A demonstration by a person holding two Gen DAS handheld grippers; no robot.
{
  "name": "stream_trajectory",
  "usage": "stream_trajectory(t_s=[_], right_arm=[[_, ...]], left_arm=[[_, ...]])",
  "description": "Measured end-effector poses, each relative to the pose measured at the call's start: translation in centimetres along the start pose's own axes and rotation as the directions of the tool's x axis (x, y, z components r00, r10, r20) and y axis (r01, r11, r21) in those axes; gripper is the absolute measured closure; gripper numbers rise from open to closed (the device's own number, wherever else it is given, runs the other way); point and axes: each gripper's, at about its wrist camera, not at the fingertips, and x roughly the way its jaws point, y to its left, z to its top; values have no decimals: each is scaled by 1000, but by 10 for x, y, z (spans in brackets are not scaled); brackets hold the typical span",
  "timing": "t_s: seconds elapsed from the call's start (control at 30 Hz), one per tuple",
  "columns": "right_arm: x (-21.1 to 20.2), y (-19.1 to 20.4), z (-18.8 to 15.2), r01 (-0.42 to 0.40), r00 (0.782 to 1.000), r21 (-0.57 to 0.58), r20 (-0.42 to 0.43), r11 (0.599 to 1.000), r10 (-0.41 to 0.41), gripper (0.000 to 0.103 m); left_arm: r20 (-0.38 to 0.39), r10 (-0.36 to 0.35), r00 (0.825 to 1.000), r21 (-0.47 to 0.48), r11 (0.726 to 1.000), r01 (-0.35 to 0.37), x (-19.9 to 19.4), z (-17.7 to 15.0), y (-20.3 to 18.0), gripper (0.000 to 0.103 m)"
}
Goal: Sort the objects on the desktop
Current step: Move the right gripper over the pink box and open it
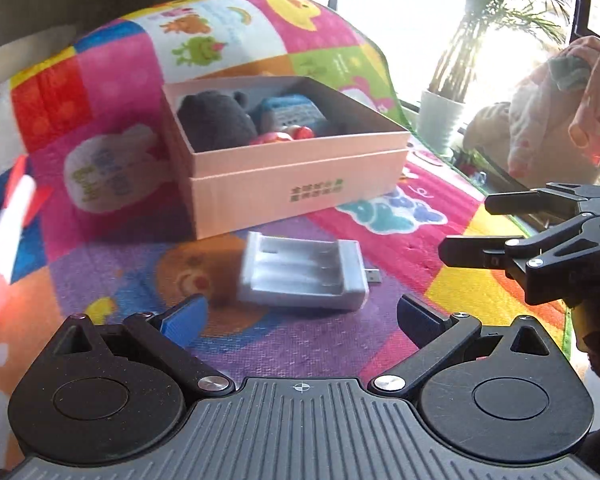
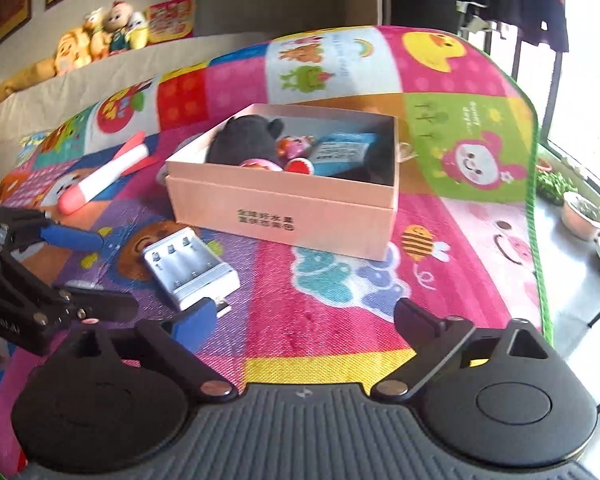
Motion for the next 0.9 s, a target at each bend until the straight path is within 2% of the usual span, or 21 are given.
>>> stream_trajectory(t_s=[0.1,0.2,0.27,0.37,0.43,0.5,0.57,0.63,0.7,0.83,0.9], right_arm=[[-5,-13,-5,17,1000,73,24,997,-19,0],[-6,-20,-7,39,998,117,43,992,-44,0],[-5,-24,-9,49,997,149,44,988,-56,0],[0,-30,-13,43,998,210,36,977,-52,0],[6,-32,-16,40,999,241,19,970,-46,0],[12,-33,-19,49,999,268,0,962,-51,0],[13,-34,-20,46,999,282,1,958,-49,0],[13,-35,-19,43,999,290,5,956,-46,0],[16,-35,-11,30,999,276,9,961,-34,0],[23,-42,31,11,994,271,99,963,-39,0],[38,-52,58,-34,994,321,108,947,0,0]], left_arm=[[-22,-69,997,4,998,69,10,2,-13,0],[-29,-183,983,2,983,183,8,0,-25,0],[-18,-207,978,18,978,207,0,-2,-30,0],[11,-129,992,34,991,128,-12,-4,-29,0],[24,-25,999,13,1000,25,-17,-4,-18,0],[30,83,996,-27,996,-82,-18,-5,-5,0],[21,140,990,-98,986,-137,-17,-7,12,0],[18,157,987,-163,975,-152,-15,-5,28,0],[42,144,989,-183,974,-134,-15,4,39,0],[135,134,982,-117,986,-119,-1,32,49,0],[146,118,982,-103,989,-104,10,44,56,0]])
